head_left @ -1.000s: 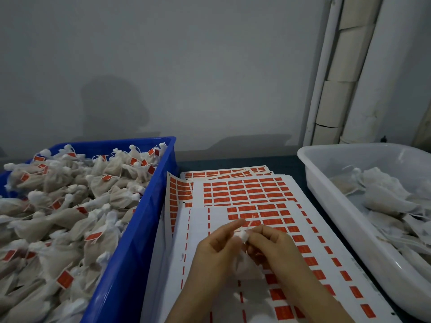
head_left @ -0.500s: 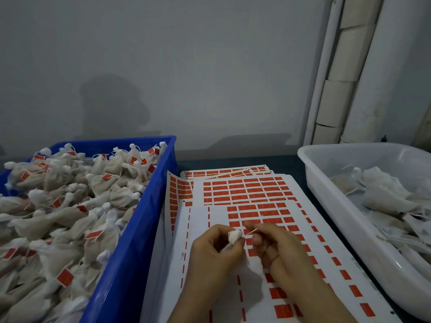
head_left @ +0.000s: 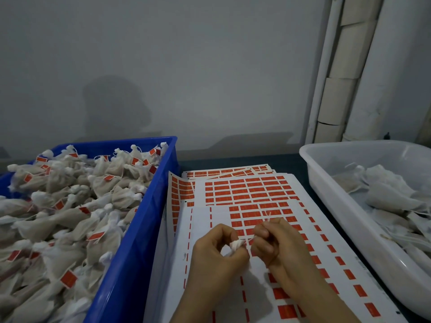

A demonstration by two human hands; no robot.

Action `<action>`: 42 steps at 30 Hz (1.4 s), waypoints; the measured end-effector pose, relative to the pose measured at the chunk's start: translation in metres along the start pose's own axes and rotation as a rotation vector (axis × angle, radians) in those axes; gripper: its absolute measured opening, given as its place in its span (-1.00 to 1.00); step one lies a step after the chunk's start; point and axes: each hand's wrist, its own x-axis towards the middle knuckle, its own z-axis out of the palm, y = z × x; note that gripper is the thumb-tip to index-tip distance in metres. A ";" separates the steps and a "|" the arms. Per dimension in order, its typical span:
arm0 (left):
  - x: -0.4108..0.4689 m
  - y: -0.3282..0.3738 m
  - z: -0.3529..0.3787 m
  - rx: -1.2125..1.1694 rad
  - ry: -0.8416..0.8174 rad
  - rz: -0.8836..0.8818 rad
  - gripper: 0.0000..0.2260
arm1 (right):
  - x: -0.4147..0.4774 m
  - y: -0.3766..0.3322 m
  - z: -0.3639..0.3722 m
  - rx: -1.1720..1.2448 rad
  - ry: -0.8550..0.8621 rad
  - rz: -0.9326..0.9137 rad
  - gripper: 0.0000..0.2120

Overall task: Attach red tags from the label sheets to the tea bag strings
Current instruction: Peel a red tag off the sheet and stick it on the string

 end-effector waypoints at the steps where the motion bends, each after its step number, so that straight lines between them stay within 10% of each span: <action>1: 0.000 0.000 0.000 -0.005 -0.007 -0.011 -0.86 | 0.000 0.000 0.000 -0.009 0.006 -0.005 -0.83; 26: 0.004 0.010 -0.002 -0.210 -0.148 -0.194 -0.92 | -0.004 -0.001 -0.007 -0.693 -0.151 -0.296 -0.91; 36: 0.000 0.010 -0.006 -0.126 -0.465 -0.259 -0.78 | 0.004 0.002 -0.011 -0.790 0.092 -0.372 -0.82; 42: 0.007 0.010 -0.022 -0.345 -0.208 -0.289 -0.88 | 0.010 0.031 -0.019 -1.314 0.030 -0.234 -0.54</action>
